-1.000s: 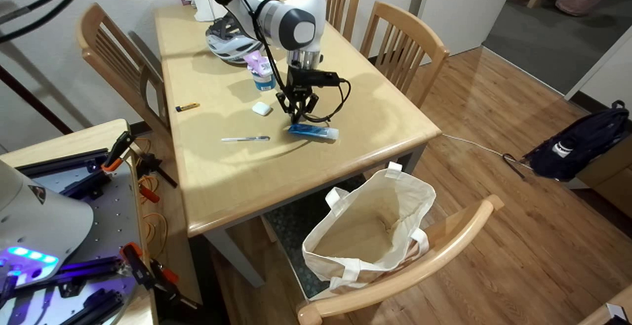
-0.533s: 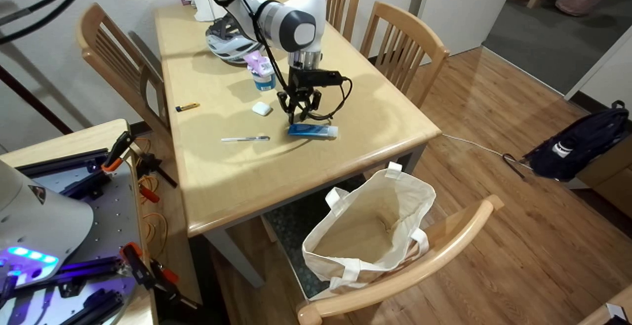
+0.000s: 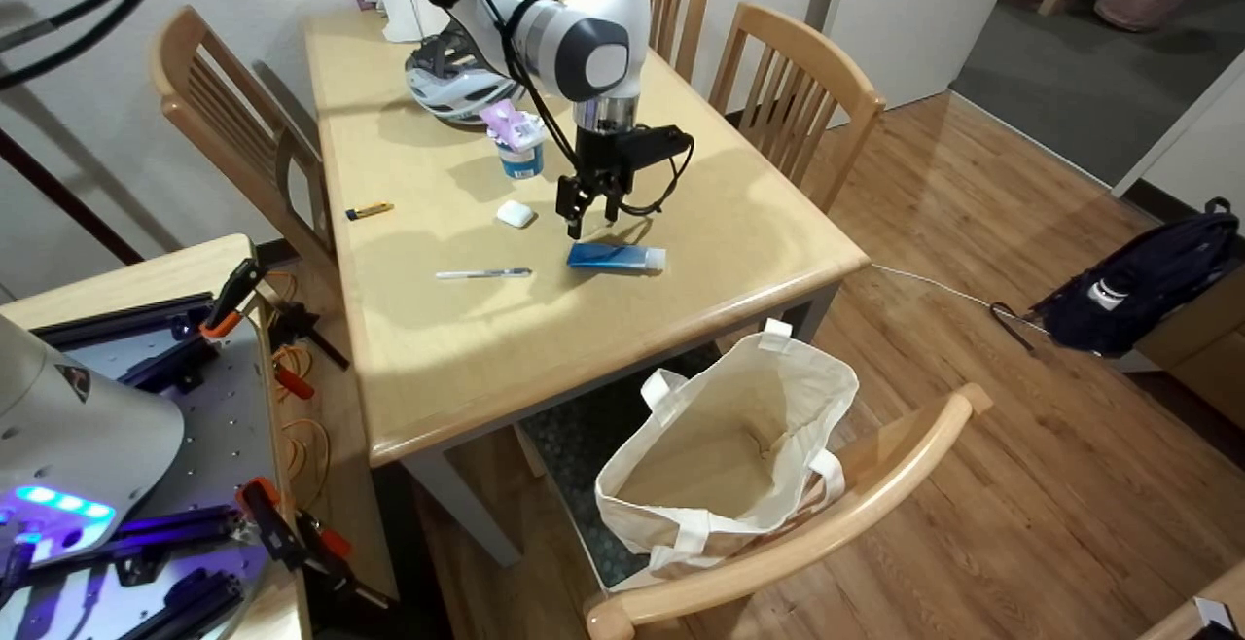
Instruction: Put the blue tube in the bag
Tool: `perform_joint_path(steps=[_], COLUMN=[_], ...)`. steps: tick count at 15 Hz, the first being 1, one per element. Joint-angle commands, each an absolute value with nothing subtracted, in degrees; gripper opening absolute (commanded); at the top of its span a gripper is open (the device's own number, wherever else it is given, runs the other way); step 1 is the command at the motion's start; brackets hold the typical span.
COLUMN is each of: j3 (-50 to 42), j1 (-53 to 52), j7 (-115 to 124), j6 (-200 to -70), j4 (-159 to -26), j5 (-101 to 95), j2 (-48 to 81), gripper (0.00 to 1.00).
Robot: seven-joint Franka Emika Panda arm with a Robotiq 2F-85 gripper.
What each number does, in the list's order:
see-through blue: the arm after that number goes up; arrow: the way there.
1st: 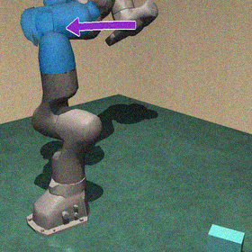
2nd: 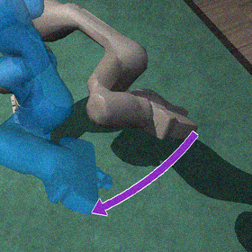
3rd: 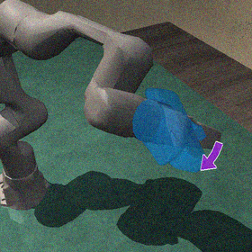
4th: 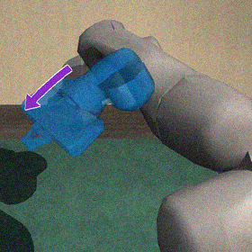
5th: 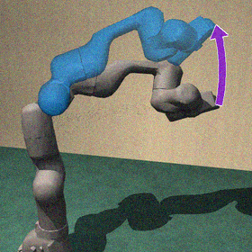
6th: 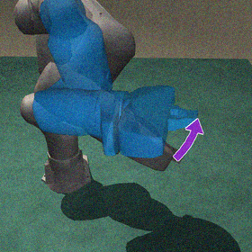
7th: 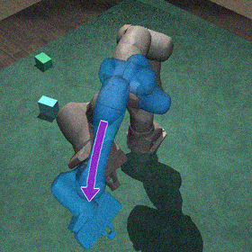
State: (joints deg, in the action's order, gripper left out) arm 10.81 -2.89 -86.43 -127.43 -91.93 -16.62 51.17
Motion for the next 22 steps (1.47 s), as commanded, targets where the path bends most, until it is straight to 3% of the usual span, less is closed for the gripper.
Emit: perform_joint_path(steps=[1,3,4,6,13,22], j3=[13.29,10.43,10.5,9.88,9.98,8.7], j1=[1.13,-1.37,-1.51,-1.64,-0.79,-0.04], j7=[-99.68,-100.73,-98.59,-99.54,-104.93,-105.39], j6=[-124.96,-115.07,-120.64,-116.55,-137.68,-135.45], j4=[-95.39,-93.05,-92.31,-92.2,-97.8,-101.05], j5=[-15.21,-16.49,-15.39,-15.55,-17.78,-17.54], j2=[47.47,47.01,49.3,48.32,50.43,46.61], gripper=[1.0,1.0,1.0,1.0,1.0,1.0])
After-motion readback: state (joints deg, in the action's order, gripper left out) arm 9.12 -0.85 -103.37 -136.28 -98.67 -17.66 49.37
